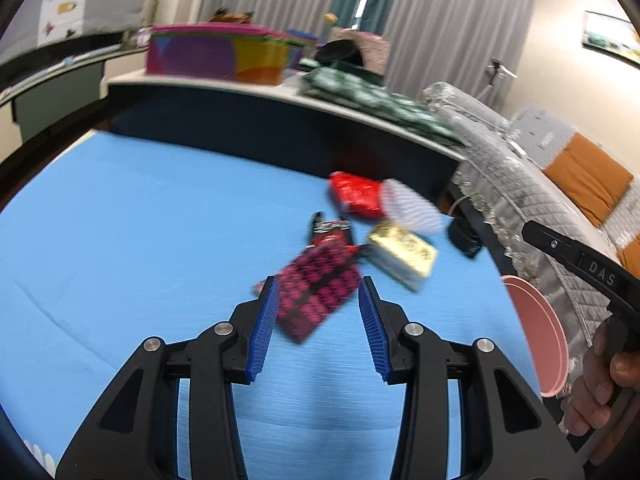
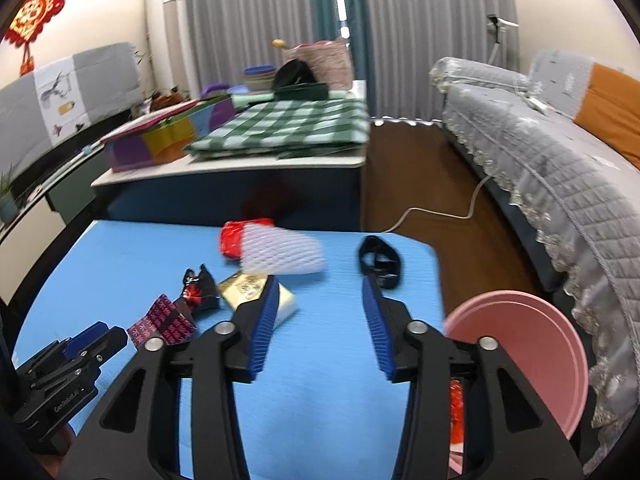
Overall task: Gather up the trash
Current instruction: 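Move both open tools back to the pink-printed packet and yellow tissue pack, then close the left tool on the pink-printed packet while the right tool grasps the yellow tissue pack, then carry the pink packet and yellow tissue pack in both tools over the pink bin, then open the left tool over the bin while the right tool releases the tissue pack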
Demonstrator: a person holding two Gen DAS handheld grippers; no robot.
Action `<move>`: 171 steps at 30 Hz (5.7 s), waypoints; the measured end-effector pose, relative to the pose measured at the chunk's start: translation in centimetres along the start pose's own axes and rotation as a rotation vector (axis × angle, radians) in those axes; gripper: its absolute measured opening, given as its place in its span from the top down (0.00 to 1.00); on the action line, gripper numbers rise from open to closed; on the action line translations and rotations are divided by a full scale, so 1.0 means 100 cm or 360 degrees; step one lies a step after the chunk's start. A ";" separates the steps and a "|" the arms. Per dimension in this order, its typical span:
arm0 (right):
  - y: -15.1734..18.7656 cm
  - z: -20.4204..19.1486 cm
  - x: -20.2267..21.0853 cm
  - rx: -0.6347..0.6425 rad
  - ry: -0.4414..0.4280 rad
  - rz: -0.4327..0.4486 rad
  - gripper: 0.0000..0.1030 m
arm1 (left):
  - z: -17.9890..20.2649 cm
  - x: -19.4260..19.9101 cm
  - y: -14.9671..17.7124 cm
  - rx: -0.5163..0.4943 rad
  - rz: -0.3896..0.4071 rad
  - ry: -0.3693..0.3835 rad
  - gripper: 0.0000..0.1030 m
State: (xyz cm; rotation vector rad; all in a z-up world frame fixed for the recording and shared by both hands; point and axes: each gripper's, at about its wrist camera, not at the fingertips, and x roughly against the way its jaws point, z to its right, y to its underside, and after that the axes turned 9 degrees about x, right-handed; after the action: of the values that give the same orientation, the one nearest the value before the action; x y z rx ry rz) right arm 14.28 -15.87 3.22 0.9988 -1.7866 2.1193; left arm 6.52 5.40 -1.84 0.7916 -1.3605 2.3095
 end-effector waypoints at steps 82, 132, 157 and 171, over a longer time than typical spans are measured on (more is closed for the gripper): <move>0.014 0.044 0.091 0.0040 0.0089 0.0040 0.44 | 0.064 0.052 0.006 -0.0237 0.0062 0.0187 0.92; 0.057 0.165 0.120 -0.0220 0.0454 0.0046 0.44 | 0.180 0.003 0.071 -0.0487 -0.0137 0.0366 0.92; 0.047 0.212 0.112 -0.0367 0.0536 0.0062 0.44 | 0.260 -0.028 0.077 -0.0577 -0.0211 0.0435 0.92; 0.052 0.226 0.092 -0.0410 0.0508 0.0007 0.43 | 0.283 -0.050 0.081 -0.0616 -0.0236 0.0453 0.92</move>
State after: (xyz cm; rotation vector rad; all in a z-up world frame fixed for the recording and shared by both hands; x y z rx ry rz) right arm 12.78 -40.64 5.63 0.5575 -1.8345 1.8610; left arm 14.19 -23.37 0.42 0.4091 -1.4925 1.8748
